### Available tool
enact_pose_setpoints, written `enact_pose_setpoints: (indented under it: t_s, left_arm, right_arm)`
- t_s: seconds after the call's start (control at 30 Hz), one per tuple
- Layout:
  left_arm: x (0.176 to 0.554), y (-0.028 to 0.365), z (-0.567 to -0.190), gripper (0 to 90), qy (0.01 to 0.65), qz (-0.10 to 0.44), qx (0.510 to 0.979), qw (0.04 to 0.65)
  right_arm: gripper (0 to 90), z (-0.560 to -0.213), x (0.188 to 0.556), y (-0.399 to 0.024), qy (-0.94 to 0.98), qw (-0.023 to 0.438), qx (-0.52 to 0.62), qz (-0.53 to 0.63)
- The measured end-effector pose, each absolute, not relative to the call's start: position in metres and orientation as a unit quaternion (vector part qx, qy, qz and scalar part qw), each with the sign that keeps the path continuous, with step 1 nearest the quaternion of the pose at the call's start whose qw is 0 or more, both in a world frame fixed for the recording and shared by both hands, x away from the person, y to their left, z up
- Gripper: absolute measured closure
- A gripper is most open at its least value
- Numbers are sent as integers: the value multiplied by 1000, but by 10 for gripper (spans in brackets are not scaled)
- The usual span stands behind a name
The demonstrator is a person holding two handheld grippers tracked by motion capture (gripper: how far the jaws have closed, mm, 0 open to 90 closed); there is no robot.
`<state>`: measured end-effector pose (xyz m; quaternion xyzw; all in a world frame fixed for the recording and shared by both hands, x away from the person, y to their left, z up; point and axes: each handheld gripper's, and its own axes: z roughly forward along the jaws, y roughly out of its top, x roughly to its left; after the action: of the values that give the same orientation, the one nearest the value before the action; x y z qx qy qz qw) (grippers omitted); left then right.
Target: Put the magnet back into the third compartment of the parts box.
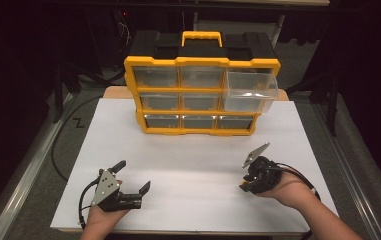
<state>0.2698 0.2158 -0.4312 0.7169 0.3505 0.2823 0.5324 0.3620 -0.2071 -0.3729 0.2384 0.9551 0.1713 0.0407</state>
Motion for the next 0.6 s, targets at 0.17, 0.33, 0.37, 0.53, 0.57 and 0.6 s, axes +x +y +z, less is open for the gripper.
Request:
enact_pose_setpoints:
  t_s: [0.17,0.33,0.37,0.53,0.57,0.6]
  left_arm:
    - [270,216,-431,2,351,283,715,534]
    - [270,216,-431,2,351,283,715,534]
    - [270,216,-431,2,351,283,715,534]
    - [269,216,-431,2,350,283,715,534]
    - [269,215,-431,2,351,283,715,535]
    - [269,215,-431,2,351,282,715,535]
  right_arm:
    - [650,-367,364,-208,957,40,235,165]
    - [650,-363,365,-208,959,42,231,159]
    - [650,-362,365,-209,959,41,230,158]
    - [650,-356,366,-209,959,40,231,158]
    - [650,-354,366,-209,959,40,231,158]
    - [650,-354,366,-209,960,40,229,159]
